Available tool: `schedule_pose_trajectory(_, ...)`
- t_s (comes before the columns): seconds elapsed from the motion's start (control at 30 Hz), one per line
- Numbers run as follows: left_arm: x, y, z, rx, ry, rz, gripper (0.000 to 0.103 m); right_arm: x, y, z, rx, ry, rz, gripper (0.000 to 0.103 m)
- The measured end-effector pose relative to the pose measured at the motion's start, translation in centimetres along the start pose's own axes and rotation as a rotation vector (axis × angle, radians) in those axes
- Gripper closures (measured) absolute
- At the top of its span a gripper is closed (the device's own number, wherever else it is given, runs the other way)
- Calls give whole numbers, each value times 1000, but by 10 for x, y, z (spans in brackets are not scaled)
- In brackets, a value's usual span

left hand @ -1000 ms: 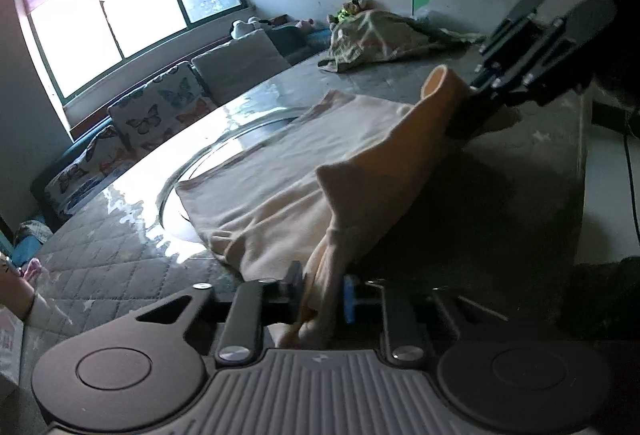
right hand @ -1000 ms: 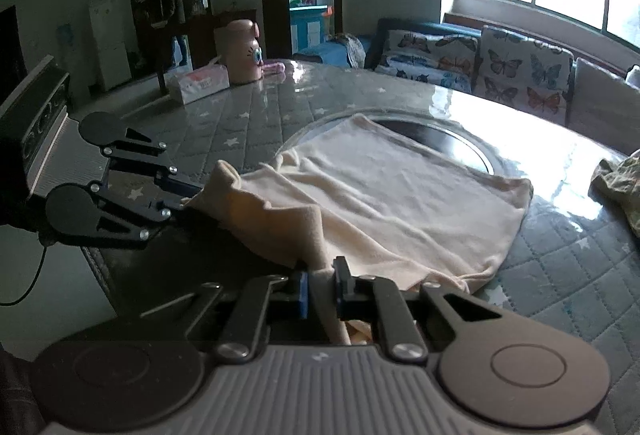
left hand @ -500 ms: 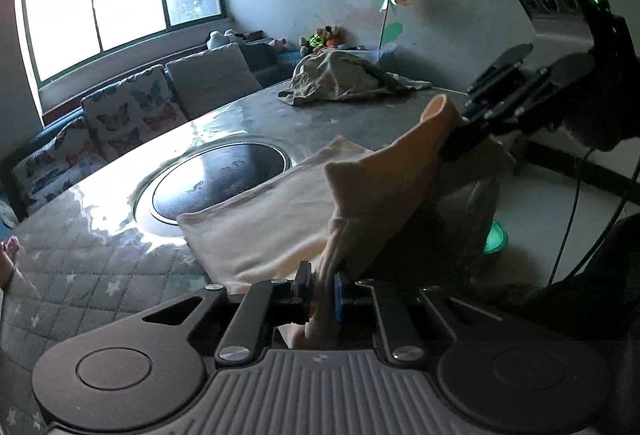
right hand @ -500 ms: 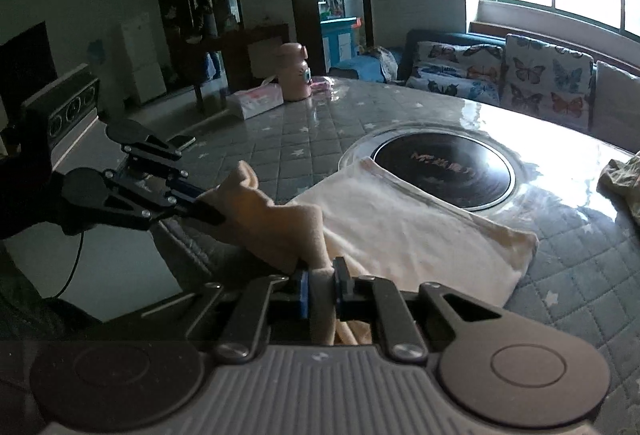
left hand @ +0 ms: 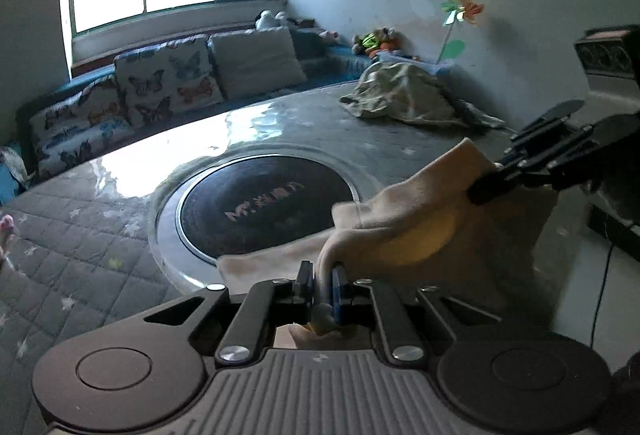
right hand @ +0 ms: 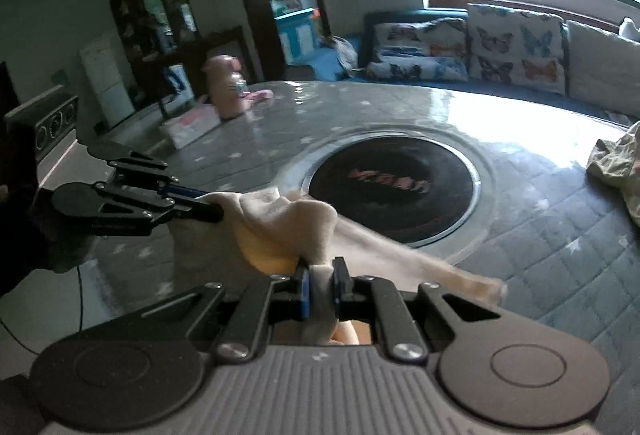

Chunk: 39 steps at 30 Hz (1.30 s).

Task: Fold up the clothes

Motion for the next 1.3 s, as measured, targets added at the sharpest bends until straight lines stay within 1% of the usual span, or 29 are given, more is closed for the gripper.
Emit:
schedule_pose_trajectory(0.1, -3, 33, 15, 11, -49, 33, 93, 5, 24, -19, -25, 13, 21, 93)
schedule_pose_trajectory(0.2, -14, 60, 25, 28, -77, 71, 93, -3, 49, -35, -52, 36, 33, 93)
schedule_pose_trajectory(0.3, -21, 72, 27, 38, -78, 79, 92, -12, 72, -52, -94, 71, 44, 92)
schedule_pose_trajectory(0.37, -23, 75, 30, 46, -88, 77, 89, -21, 83, -58, -115, 87, 57, 91)
schedule_pose_trajectory(0.4, -24, 76, 32, 50, -93, 76, 88, -25, 88, -60, -121, 93, 63, 89)
schedule_pose_trajectory(0.43, -23, 77, 33, 53, -94, 74, 84, -26, 88, -61, -132, 99, 59, 82)
schedule_pose_trajectory(0.47, -22, 78, 35, 63, -92, 73, 78, -25, 86, -63, -148, 108, 45, 81)
schedule_pose_trajectory(0.53, -22, 81, 39, 82, -94, 76, 74, -23, 81, -66, -179, 125, 15, 76)
schedule_pose_trajectory(0.63, -18, 79, 41, 89, -100, 64, 74, -18, 70, -69, -221, 141, -34, 75)
schedule_pose_trajectory(0.73, -7, 71, 39, 98, -87, 22, 75, -13, 58, -55, -201, 117, -66, 76)
schedule_pose_trajectory(0.8, 0, 67, 39, 105, -83, 0, 75, -16, 59, -37, -164, 67, -47, 76)
schedule_pose_trajectory(0.87, 6, 64, 37, 94, -98, -15, 79, -21, 63, -25, -139, 37, -25, 76)
schedule_pose_trajectory(0.9, 9, 63, 35, 80, -105, -19, 79, -23, 66, -21, -134, 29, -17, 76)
schedule_pose_trajectory(0.97, 10, 64, 26, 40, -109, -14, 79, -27, 72, -19, -146, 27, -3, 77)
schedule_pose_trajectory(1.07, 9, 70, 11, -15, -110, 7, 79, -35, 83, -30, -192, 55, 27, 77)
schedule_pose_trajectory(1.17, 5, 84, 2, -29, -116, 34, 79, -36, 81, -39, -200, 80, 6, 77)
schedule_pose_trajectory(1.3, -3, 99, 1, -18, -124, 65, 79, -36, 64, -38, -209, 71, -17, 76)
Point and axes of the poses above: each gripper's, at about its wrist camera, not at the fingertips, and y roughly the way its jaws point, z to its left, x to its top, the point moved 6 cm from there along y, roughly the way its jaws point, and after that the axes turned 10 degrees about -z, right-handed, at the moved point
